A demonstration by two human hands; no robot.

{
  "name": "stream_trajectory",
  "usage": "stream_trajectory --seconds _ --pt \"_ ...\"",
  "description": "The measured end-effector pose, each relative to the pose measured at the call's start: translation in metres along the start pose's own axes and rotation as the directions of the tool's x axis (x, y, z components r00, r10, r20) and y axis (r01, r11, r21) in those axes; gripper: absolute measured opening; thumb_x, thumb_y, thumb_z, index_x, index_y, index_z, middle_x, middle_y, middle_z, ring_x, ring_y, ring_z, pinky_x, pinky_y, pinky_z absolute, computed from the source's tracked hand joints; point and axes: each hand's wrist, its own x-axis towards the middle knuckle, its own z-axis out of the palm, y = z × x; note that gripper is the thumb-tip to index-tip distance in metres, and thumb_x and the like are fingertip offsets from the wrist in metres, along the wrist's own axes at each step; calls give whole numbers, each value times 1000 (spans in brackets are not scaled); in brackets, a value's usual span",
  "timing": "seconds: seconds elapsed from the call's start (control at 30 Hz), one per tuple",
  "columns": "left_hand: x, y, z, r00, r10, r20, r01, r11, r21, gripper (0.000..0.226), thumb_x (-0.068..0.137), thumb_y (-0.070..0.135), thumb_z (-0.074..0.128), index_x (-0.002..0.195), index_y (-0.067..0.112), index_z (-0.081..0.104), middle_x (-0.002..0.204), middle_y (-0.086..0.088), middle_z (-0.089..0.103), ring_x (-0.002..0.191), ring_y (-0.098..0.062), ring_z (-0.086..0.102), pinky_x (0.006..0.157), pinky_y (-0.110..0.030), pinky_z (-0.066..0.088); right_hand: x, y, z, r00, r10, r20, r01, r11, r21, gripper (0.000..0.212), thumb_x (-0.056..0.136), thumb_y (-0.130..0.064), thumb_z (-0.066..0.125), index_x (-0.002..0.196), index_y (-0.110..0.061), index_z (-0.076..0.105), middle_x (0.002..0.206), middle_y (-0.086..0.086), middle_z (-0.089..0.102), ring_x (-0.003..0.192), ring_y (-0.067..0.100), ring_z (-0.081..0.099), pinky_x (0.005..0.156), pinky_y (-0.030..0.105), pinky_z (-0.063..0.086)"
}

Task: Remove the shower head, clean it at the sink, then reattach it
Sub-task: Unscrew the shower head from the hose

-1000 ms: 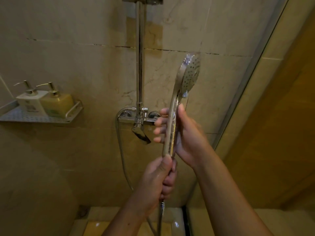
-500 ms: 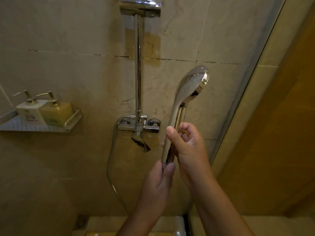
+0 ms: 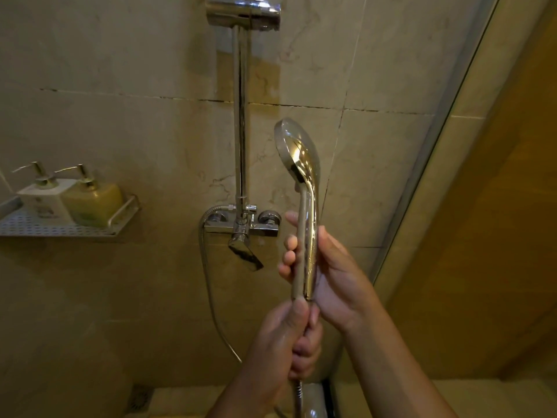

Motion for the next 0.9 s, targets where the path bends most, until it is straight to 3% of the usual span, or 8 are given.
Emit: stream_trajectory --seconds 0.1,0.23,0.4,0.5,0.6,0.73,0.8,0.9 --pt "4 2 -2 988 29 -154 -3 986 166 40 79 64 59 76 24 54 52 9 37 38 -2 26 34 -14 23 4 2 6 993 -81 -91 62 979 -193 30 96 -31 52 116 -8 52 100 24 71 82 30 73 75 41 63" --pt "11 2 -4 924 203 -324 -31 885 465 40 94 54 48 81 16 50 55 8 43 45 -3 36 41 -16 30 11 3 19 915 -280 -290 24 757 -654 37 93 -38 62 113 -8 59 110 11 70 96 21 72 76 35 61" --pt "12 -7 -5 885 364 -291 -37 678 734 24 91 42 42 84 24 55 65 21 58 58 1 50 54 -14 36 19 4 39 840 -290 -459 -127 717 -685 35 94 -54 58 98 -19 58 87 1 60 84 17 60 73 36 53" --pt "10 -6 -2 910 324 -258 -83 753 653 26 91 44 42 84 22 55 59 13 51 54 1 44 52 -14 36 24 0 40 852 -245 -462 -103 788 -607 46 93 -65 50 99 -20 60 73 -3 56 68 14 55 63 35 50" --pt "7 2 4 938 231 -258 -73 861 504 33 89 49 45 81 18 51 56 10 42 45 -1 36 41 -13 29 25 -13 38 912 -89 -401 -56 940 -337 55 94 -68 40 97 -16 57 63 -3 50 51 11 46 52 28 42" --pt "3 8 11 976 87 -201 -29 961 274 37 85 57 51 76 21 52 52 9 36 40 -4 24 35 -14 21 24 -19 28 993 64 -99 -63 998 9 53 94 -70 33 89 -19 48 55 -6 45 40 7 42 39 22 37" --pt "1 9 11 992 31 -124 -9 984 176 34 85 58 53 72 27 57 53 8 34 40 -3 23 35 -14 21 25 -20 24 996 85 26 -87 993 81 53 96 -66 31 85 -17 49 54 -5 47 40 7 44 38 21 38" --pt "0 5 11 996 -3 -87 15 990 139 32 87 56 49 72 28 57 54 8 35 40 -3 25 34 -14 24 26 -21 23 994 73 -78 -69 997 46 57 99 -62 27 76 -16 52 57 -4 46 44 9 45 42 22 42"
